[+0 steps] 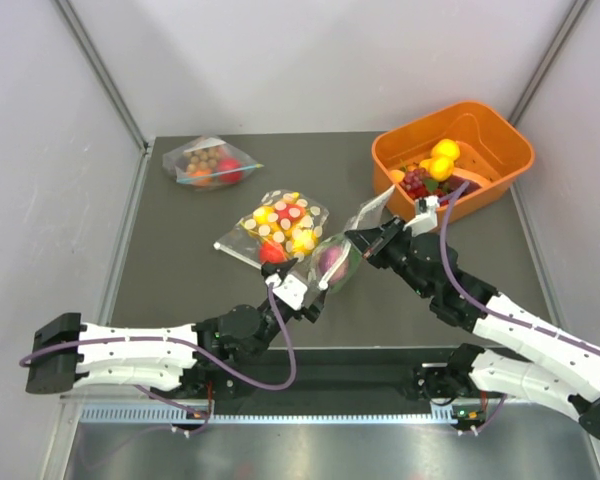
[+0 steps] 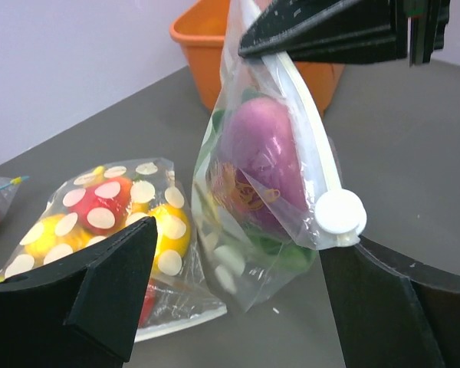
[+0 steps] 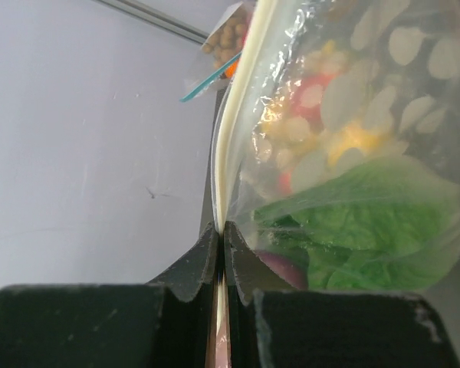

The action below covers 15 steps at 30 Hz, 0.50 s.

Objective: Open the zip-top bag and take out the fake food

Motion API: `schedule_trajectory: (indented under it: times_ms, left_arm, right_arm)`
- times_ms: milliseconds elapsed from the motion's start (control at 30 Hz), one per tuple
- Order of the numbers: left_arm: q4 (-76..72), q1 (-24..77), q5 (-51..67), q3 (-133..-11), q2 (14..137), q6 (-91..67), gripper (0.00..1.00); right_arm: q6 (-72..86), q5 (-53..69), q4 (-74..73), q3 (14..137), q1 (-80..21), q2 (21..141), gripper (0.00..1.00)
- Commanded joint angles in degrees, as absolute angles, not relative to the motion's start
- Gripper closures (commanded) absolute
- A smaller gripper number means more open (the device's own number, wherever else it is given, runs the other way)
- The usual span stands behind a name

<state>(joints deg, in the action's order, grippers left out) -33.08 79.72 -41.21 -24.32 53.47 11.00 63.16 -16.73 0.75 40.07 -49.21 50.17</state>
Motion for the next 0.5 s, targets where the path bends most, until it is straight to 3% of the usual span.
schedule_trajectory:
  times_ms: [0,100,200,233,333,367,433,467]
  left_arm:
    - [-40.9,80.1,-40.9,-25.3,52.3,11.9,0.11]
    - [-41.8,80.1,-40.2,-25.0,51.7,11.7,0.11]
    - [-42.2,80.1,-38.9,-24.9,51.8,11.8,0.23]
    - [-42.4,80.1,-38.5,-25.0,51.8,11.8,0.39]
    - [-43.0,80.1,-37.8,-25.1,52.1,11.5,0.58]
    - [-42.7,80.1,-37.5,-25.1,52.2,11.5,0.69]
    - [-41.7,80.1,-36.7,-25.5,52.0,10.8,0.8]
    - [-40.3,80.2,-36.2,-25.6,51.8,10.4,0.9]
  right_arm:
    - [63.9,-17.0,3.4,39.7,-49.0,48.0,1.0]
    - [64.2,-16.4,3.7,39.0,-49.0,47.6,1.0]
    - [64.3,-16.2,3.5,38.3,-49.3,47.2,1.0]
    - [64.3,-16.1,3.3,38.2,-49.4,47.2,1.0]
    - [64.4,-15.8,2.8,37.2,-49.5,46.7,1.0]
    - [64.4,-15.6,2.9,36.3,-49.5,46.1,1.0]
    - [64.0,-15.7,2.7,35.5,-49.6,45.4,1.0]
    - [63.2,-15.7,2.6,34.8,-49.5,44.6,1.0]
